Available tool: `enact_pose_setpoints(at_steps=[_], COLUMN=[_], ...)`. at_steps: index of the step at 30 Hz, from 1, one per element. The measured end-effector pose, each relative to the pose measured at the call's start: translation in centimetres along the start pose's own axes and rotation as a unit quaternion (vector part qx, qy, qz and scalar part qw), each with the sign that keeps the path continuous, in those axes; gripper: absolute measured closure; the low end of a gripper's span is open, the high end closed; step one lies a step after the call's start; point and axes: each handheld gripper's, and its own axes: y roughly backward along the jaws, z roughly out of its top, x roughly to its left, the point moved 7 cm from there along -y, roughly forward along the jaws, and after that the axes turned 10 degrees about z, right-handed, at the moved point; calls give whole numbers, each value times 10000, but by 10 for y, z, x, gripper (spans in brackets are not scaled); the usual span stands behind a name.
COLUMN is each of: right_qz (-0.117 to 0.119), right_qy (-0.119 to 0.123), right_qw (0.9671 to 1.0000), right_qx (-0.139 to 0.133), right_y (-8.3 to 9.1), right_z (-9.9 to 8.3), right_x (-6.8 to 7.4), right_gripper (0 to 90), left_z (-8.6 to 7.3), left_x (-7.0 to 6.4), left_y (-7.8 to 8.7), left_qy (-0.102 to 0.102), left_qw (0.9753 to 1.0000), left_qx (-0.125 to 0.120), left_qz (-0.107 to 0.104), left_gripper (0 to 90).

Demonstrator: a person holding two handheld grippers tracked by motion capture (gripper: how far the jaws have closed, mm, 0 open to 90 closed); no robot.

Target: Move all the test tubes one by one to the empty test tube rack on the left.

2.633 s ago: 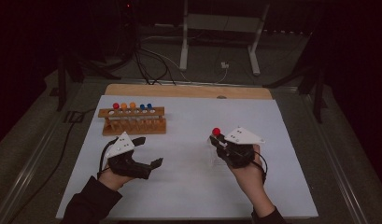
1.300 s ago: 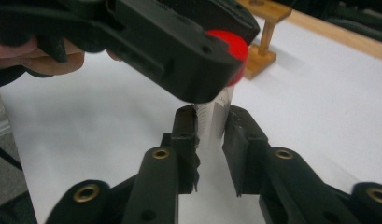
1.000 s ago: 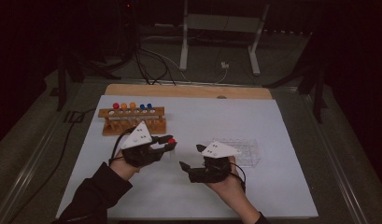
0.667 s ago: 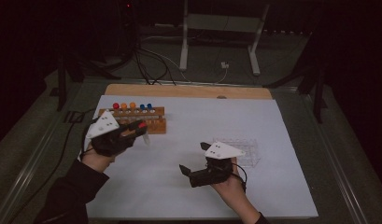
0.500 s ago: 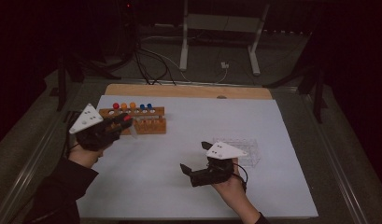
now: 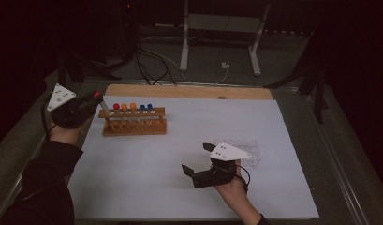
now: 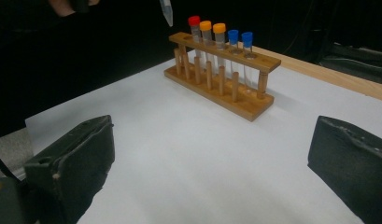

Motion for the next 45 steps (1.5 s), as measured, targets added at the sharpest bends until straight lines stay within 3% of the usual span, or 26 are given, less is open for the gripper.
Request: enact_pose_setpoints(at_steps=[6, 11, 12, 17, 21, 30, 37, 45], right_qz=[19, 28, 20, 33, 46, 37, 41, 55], right_qy=[-25, -31, -27, -26, -14, -45, -60, -102], right_qw=[10000, 10000, 10000, 10000, 10000, 10000, 10000, 9999], right_qx=[-16, -14, -5, -8, 16, -27, -24, -13], right_y=[1, 1, 1, 2, 1, 2, 2, 2], right_z=[-1, -2, -2, -1, -2, -1, -2, -2], right_x=[-1, -2, -2, -2, -2, -2, -3, -4], right_gripper=[2, 2, 2, 2, 2, 2, 2, 2], left_z=[-11, -25, -27, -44, -56, -74, -82, -81], left_x=[16, 17, 17, 15, 10, -2, -4, -5], left_y=[-23, -36, -37, -47, -53, -64, -69, -69], left_qy=[686, 738, 828, 641, 616, 230, 133, 184], left_qw=[9975, 9967, 9962, 9964, 9960, 9950, 9929, 9917], left_qx=[38, 53, 36, 314, 474, 810, 1032, 1114], left_qz=[150, 326, 277, 467, 432, 537, 583, 620], left_gripper=[717, 717, 717, 717, 717, 716, 716, 713])
